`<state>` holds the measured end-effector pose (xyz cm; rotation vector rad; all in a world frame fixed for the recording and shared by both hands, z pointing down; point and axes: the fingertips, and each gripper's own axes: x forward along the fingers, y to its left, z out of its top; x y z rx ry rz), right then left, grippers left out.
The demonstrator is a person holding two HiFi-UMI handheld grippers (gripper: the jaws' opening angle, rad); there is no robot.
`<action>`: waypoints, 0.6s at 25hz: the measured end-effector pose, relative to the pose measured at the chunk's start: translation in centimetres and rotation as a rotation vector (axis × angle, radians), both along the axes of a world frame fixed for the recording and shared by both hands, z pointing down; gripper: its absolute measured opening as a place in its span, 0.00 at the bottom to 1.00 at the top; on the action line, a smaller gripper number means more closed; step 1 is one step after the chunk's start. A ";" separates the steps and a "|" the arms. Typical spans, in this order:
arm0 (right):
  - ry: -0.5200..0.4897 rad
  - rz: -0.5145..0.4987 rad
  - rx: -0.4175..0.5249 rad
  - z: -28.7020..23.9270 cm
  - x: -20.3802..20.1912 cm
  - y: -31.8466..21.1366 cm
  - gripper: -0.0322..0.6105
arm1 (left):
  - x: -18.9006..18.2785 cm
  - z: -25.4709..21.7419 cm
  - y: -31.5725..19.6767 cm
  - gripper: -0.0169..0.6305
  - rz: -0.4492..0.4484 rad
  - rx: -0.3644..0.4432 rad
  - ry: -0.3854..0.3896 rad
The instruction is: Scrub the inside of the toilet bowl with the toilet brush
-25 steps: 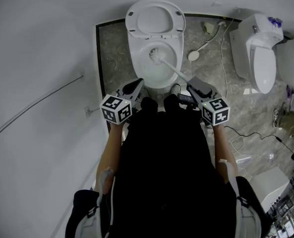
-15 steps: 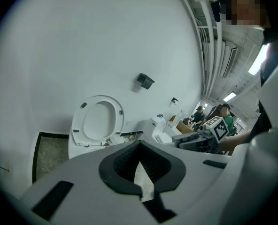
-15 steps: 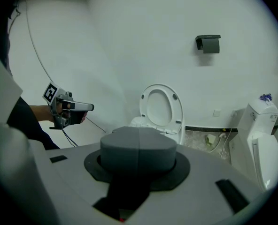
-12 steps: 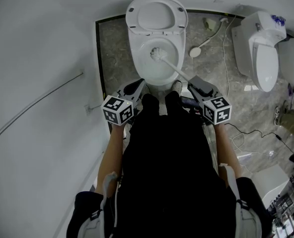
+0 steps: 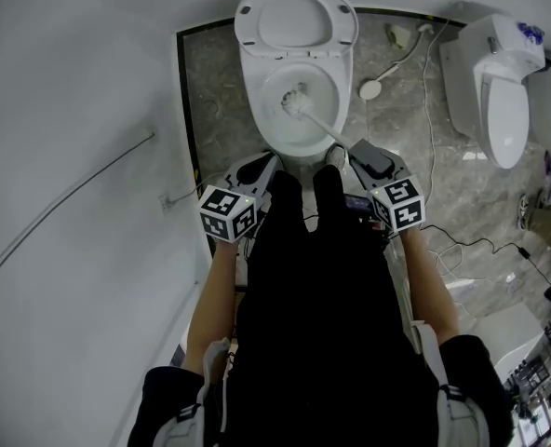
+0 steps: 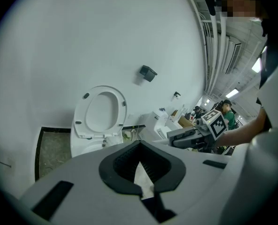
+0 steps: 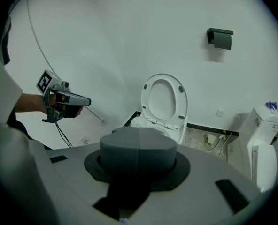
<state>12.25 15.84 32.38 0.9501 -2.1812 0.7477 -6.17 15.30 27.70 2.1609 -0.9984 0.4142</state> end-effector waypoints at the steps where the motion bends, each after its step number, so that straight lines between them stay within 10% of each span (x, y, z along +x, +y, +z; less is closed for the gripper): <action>1: 0.009 -0.005 -0.001 0.4 -0.1 -0.1 0.28 | 0.0 0.2 0.0 0.04 0.002 -0.002 -0.001; 15: 0.096 -0.032 -0.025 6.3 -2.0 -1.3 0.28 | -1.3 4.5 -0.9 0.04 -0.001 -0.054 -0.028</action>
